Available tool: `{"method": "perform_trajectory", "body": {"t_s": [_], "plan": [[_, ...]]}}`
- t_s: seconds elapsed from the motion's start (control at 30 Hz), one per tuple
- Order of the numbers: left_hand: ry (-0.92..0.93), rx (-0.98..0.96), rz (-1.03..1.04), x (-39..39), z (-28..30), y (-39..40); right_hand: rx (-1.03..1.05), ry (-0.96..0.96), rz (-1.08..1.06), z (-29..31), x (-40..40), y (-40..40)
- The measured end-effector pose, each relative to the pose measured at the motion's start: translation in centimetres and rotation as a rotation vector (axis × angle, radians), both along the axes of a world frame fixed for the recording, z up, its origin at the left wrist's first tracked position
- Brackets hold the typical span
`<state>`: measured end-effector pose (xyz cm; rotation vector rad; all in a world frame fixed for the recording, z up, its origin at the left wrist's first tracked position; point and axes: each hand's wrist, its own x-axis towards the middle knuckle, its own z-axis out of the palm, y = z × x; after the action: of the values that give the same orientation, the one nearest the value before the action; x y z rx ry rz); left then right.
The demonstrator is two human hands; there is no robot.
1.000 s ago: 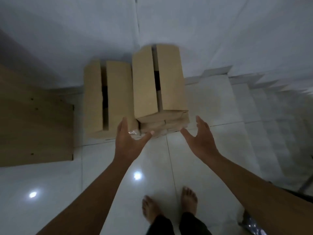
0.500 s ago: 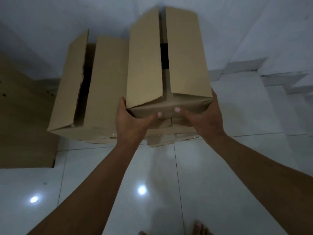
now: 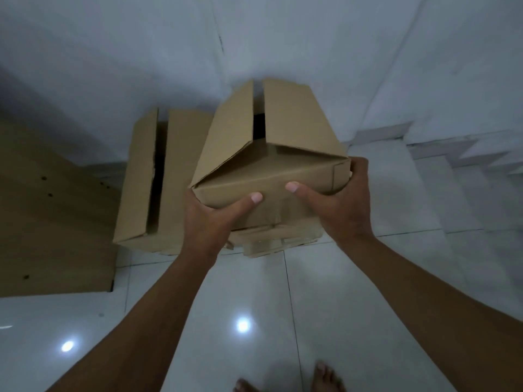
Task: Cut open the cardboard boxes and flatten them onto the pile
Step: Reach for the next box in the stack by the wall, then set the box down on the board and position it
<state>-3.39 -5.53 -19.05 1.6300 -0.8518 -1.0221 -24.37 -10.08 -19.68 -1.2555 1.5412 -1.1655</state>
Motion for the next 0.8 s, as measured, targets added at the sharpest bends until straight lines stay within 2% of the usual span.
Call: {"method": "perform_trajectory", "body": {"t_s": [0.2, 0.3, 0.43, 0.6, 0.8], "plan": [[0.000, -0.051, 0.051, 0.8, 12.1, 2.1, 0.015, -0.038, -0.003, 11.6, 1.3, 1.8], [-0.017, -0.049, 0.068, 2.3, 19.0, 4.4, 0.025, -0.027, 0.072, 18.8, 2.9, 3.4], [-0.033, -0.037, 0.165, 5.8, 27.8, 8.2, 0.018, -0.109, 0.190, 28.2, 6.6, 5.7], [-0.136, -0.098, 0.313, 12.5, 37.9, 12.9, 0.008, -0.120, 0.405, 37.6, 13.9, 7.4], [-0.202, -0.164, 0.473, 24.7, 45.5, 18.5, -0.099, -0.079, 0.584, 46.7, 26.6, 10.8]]}}
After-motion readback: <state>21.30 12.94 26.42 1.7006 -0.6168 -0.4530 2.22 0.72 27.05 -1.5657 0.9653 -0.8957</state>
